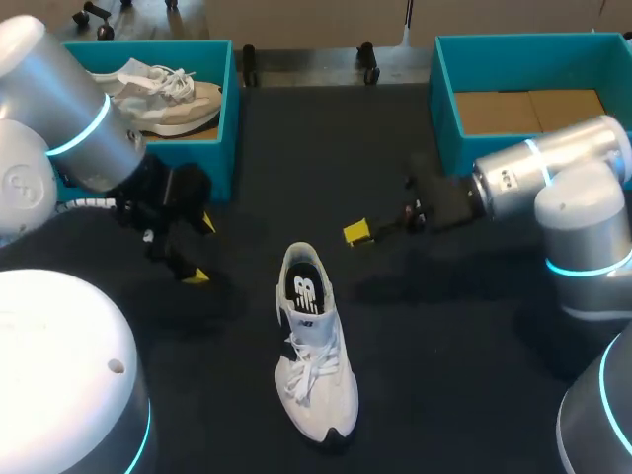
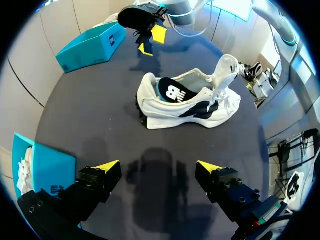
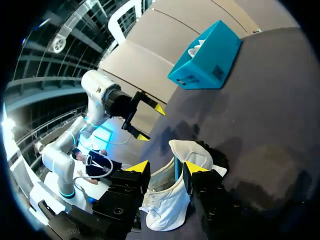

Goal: Take the shoe out of the shoebox, open the shoe tongue, remove and reinsert the insole, then place the shoe into the shoebox

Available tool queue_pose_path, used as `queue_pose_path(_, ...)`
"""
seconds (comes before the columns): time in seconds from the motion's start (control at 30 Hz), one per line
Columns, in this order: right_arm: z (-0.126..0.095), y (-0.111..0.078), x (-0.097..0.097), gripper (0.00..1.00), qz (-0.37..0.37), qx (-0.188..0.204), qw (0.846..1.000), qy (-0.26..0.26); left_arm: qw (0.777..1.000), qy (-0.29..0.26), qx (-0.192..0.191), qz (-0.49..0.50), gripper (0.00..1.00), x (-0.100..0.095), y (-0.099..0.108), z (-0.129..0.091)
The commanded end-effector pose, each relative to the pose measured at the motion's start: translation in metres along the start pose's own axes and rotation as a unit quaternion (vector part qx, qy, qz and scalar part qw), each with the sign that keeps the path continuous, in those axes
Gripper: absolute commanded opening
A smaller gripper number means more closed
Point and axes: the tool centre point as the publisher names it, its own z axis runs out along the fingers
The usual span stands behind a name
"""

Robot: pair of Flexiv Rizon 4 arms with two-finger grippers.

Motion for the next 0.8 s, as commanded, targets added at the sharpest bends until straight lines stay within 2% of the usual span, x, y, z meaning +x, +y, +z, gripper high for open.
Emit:
queue_pose_path(0.03, -0.015, 0.007, 0.004, 0.43, 0.016, 0.039, 0.999, -0.014, 1.0, -0.001, -0.01, 0.002, 1.0, -0.002, 0.006, -0.015)
queue_pose_path(0.13, -0.022, 0.011, 0.004, 0.43, 0.031, 0.051, 0.998, -0.03, 1.0, -0.003, -0.024, 0.007, 1.0, -0.006, 0.012, -0.022)
queue_pose_path(0.5, -0.049, 0.032, -0.005, 0.42, 0.106, 0.087, 0.987, -0.084, 0.999, -0.009, -0.034, -0.008, 1.0, -0.022, 0.028, -0.044)
queue_pose_path(0.8, -0.058, 0.051, -0.004, 0.44, 0.139, 0.107, 0.977, -0.12, 0.999, -0.006, -0.043, -0.014, 1.0, -0.033, 0.042, -0.063)
